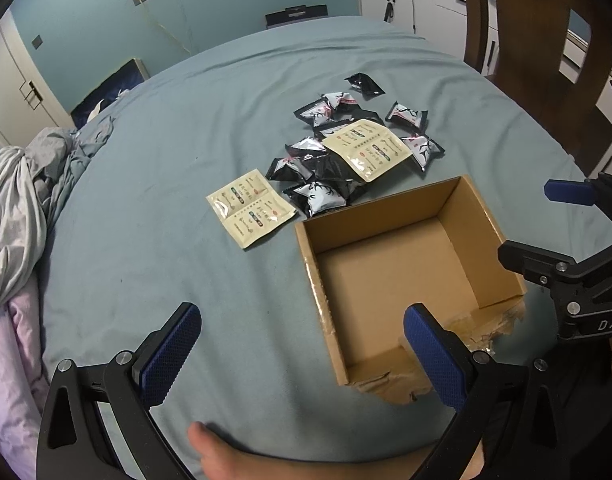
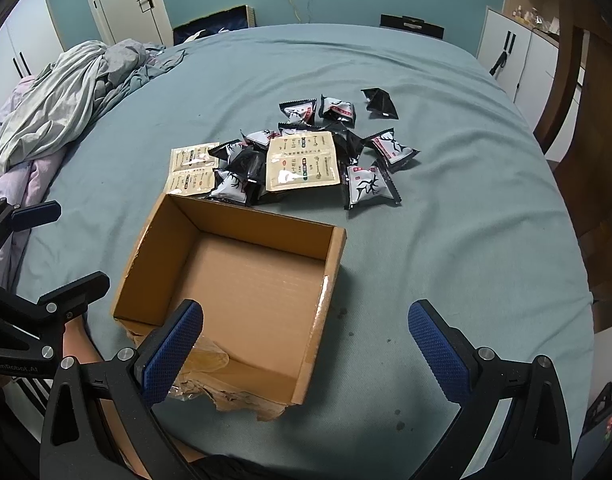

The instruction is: Organize snacks

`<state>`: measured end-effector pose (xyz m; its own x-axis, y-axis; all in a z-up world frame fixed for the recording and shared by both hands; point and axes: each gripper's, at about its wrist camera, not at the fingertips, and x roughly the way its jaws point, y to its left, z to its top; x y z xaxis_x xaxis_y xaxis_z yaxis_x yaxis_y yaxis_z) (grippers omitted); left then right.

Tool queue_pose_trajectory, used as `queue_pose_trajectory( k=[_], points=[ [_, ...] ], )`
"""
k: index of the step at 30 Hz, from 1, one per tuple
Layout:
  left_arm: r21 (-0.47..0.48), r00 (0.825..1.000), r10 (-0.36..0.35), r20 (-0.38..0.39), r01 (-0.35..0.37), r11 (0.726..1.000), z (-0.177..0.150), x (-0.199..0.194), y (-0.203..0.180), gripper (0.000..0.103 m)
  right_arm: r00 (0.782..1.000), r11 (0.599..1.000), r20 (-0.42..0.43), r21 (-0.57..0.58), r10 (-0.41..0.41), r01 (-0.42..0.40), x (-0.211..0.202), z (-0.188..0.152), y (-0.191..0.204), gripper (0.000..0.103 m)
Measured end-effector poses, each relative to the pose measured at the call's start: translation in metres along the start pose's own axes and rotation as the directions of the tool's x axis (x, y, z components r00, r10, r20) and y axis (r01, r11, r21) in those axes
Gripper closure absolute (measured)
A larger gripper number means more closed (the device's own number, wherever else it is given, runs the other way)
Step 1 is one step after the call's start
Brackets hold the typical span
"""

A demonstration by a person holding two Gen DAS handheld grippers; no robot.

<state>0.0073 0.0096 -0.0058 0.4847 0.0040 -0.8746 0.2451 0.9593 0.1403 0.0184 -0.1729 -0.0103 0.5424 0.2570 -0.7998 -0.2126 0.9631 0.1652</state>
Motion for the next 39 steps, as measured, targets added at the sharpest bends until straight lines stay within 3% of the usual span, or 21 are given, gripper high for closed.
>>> queue_pose_trajectory(
  k=[29, 33, 39],
  points=[
    [-0.038, 0.999, -0.041, -0.036, 0.039, 0.999, 0.008, 0.006, 0.011, 0.0, 1.0, 1.0, -0.007, 0.015, -0.022, 0.022, -0.001, 0.001, 0.0, 0.0],
    [-0.113, 0.994, -0.086, -0.064, 0.079, 0.99, 0.023, 0.02, 0.031, 0.0, 1.0, 1.0, -0.019, 0.023, -0.018, 0.018, 0.002, 0.002, -0.003, 0.0],
    [-0.27, 0.977, -0.113, -0.182, 0.06, 0.961, 0.048, 0.074, 0.072, 0.0, 1.0, 0.999, -0.028, 0.037, -0.009, 0.01, 0.006, 0.006, -0.007, 0.0]
  ],
)
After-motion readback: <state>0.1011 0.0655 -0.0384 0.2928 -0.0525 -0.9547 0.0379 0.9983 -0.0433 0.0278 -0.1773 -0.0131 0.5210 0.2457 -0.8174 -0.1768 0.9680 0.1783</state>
